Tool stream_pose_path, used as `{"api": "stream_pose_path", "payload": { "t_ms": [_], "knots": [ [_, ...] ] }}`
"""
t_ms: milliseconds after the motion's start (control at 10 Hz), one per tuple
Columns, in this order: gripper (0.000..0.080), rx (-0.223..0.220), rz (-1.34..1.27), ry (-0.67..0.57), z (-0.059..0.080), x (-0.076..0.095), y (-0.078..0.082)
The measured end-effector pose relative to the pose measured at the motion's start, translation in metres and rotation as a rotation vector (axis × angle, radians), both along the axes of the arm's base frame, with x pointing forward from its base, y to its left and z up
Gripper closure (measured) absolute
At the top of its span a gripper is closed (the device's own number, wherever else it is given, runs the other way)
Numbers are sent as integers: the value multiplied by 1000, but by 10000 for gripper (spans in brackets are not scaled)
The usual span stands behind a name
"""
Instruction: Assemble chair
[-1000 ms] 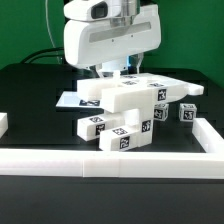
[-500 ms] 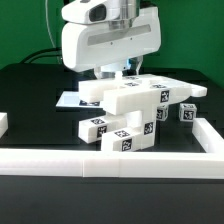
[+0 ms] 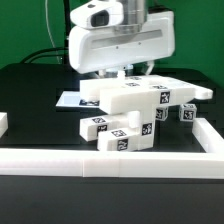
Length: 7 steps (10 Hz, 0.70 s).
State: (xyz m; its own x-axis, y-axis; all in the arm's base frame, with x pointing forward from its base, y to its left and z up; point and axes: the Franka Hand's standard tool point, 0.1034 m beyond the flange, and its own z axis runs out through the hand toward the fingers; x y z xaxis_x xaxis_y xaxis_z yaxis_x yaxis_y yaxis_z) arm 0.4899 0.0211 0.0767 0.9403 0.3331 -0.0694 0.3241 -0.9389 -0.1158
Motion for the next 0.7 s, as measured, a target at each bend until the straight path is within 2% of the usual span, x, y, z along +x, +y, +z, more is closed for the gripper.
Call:
{"api": "stream_pose_path", "payload": {
  "t_ms": [400,700],
  "knots": [
    [151,-3,-12,-18,3,27,0],
    [151,-6,-42,-21,4,32,3]
  ]
}}
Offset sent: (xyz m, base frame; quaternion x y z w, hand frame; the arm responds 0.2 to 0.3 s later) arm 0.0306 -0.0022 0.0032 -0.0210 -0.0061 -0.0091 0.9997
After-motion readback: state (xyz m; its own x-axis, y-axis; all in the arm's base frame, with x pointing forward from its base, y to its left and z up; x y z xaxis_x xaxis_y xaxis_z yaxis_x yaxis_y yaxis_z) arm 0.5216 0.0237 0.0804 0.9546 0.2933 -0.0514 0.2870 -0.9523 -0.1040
